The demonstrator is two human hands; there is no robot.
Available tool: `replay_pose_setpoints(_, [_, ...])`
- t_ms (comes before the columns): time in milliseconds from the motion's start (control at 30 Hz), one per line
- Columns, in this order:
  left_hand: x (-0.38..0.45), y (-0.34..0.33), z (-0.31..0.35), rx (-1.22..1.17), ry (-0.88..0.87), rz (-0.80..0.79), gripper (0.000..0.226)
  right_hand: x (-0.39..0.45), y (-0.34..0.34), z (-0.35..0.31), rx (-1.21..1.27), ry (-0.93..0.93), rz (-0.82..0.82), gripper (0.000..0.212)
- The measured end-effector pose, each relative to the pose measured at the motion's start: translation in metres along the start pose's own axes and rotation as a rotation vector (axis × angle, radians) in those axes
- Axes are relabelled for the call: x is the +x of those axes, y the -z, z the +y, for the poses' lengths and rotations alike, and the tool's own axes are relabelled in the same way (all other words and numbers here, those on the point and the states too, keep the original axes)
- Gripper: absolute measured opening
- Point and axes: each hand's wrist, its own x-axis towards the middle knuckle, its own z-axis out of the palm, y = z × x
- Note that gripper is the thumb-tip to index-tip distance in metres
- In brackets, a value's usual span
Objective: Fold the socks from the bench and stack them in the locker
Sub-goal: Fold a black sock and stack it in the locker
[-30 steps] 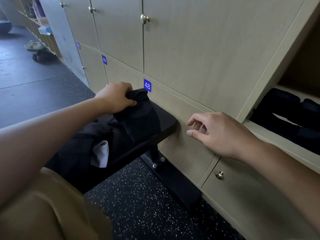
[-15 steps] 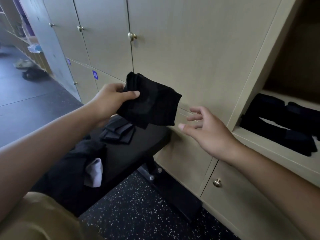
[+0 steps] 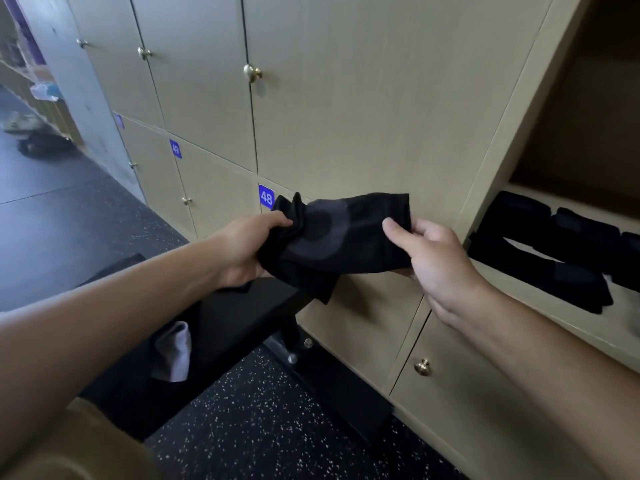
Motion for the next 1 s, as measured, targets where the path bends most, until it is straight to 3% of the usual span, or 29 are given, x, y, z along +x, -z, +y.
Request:
replay_pose_setpoints(233, [0.024, 0.032, -0.014, 0.21, 0.01, 0.185, 0.024, 0.002, 0.003, -0.003, 0.003, 0.005, 0.004, 0.02])
replay_pose_setpoints(400, [0.034, 0.047, -0.017, 1.018, -0.181, 0.35, 0.022, -0.005, 0.003, -0.01, 0.019, -0.019, -0.018, 0.022])
replay_pose_setpoints(533, [0.033, 0.04, -0.015, 1.193, -0.392, 0.408, 0.039, -0.01, 0.005, -0.018, 0.101, -0.033, -0.047, 0.023])
replay_pose_setpoints(667, [0.022, 0.014, -0.013, 0.988, -0.479, 0.227, 0.033, -0.016, 0.009, -0.028, 0.238, -0.075, -0.081, 0.025])
replay_pose_setpoints(833, [0.001, -0.023, -0.021, 0.337, -0.141, -0.223, 0.052, -0.023, 0.023, -0.037, 0.383, -0.119, -0.125, 0.029])
replay_pose_setpoints(1000, [0.005, -0.035, -0.035, 0.285, -0.069, -0.464, 0.073, -0.029, 0.04, -0.044, 0.439, -0.135, -0.192, 0.037])
